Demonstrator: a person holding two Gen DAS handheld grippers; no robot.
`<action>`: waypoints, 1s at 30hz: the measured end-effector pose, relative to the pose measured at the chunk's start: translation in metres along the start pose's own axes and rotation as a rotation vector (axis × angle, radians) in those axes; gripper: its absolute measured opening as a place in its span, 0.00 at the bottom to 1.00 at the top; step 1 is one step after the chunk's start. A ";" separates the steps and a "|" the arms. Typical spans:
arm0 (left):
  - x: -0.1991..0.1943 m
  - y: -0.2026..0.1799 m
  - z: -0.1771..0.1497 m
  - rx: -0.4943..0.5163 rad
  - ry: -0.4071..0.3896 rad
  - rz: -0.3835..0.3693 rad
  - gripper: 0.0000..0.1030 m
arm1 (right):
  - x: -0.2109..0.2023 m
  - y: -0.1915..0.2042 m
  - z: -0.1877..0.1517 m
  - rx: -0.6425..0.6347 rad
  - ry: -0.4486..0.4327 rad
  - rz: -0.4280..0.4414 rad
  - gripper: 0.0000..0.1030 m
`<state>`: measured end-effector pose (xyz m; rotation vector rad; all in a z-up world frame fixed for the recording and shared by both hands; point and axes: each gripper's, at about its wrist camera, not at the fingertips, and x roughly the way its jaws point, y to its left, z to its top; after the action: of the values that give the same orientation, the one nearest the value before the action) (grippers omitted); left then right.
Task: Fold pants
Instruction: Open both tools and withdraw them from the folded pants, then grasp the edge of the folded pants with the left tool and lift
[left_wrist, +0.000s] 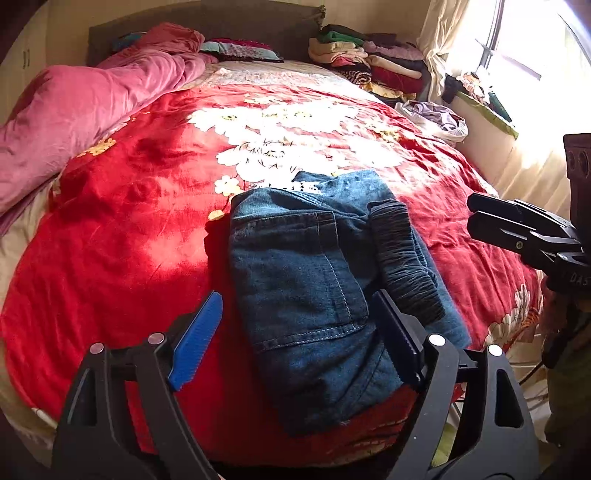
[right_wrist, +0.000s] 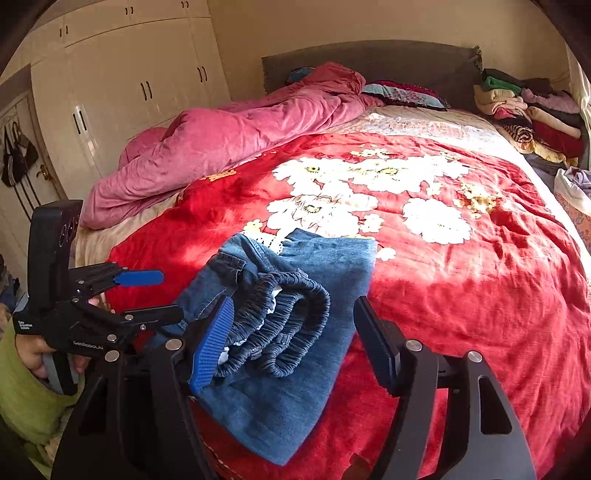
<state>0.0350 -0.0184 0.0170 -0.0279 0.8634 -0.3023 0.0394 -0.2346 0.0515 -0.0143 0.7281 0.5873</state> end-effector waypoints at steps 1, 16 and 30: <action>-0.002 0.000 0.001 -0.002 -0.005 0.002 0.77 | -0.003 -0.002 0.000 0.001 -0.005 -0.006 0.64; -0.025 0.002 0.007 -0.021 -0.064 0.023 0.90 | -0.015 -0.002 -0.002 0.000 -0.034 -0.050 0.65; -0.026 0.009 0.006 -0.038 -0.065 0.029 0.90 | -0.017 -0.007 -0.003 0.033 -0.041 -0.075 0.96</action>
<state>0.0261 -0.0031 0.0387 -0.0595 0.8047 -0.2563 0.0311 -0.2500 0.0585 0.0009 0.6941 0.5026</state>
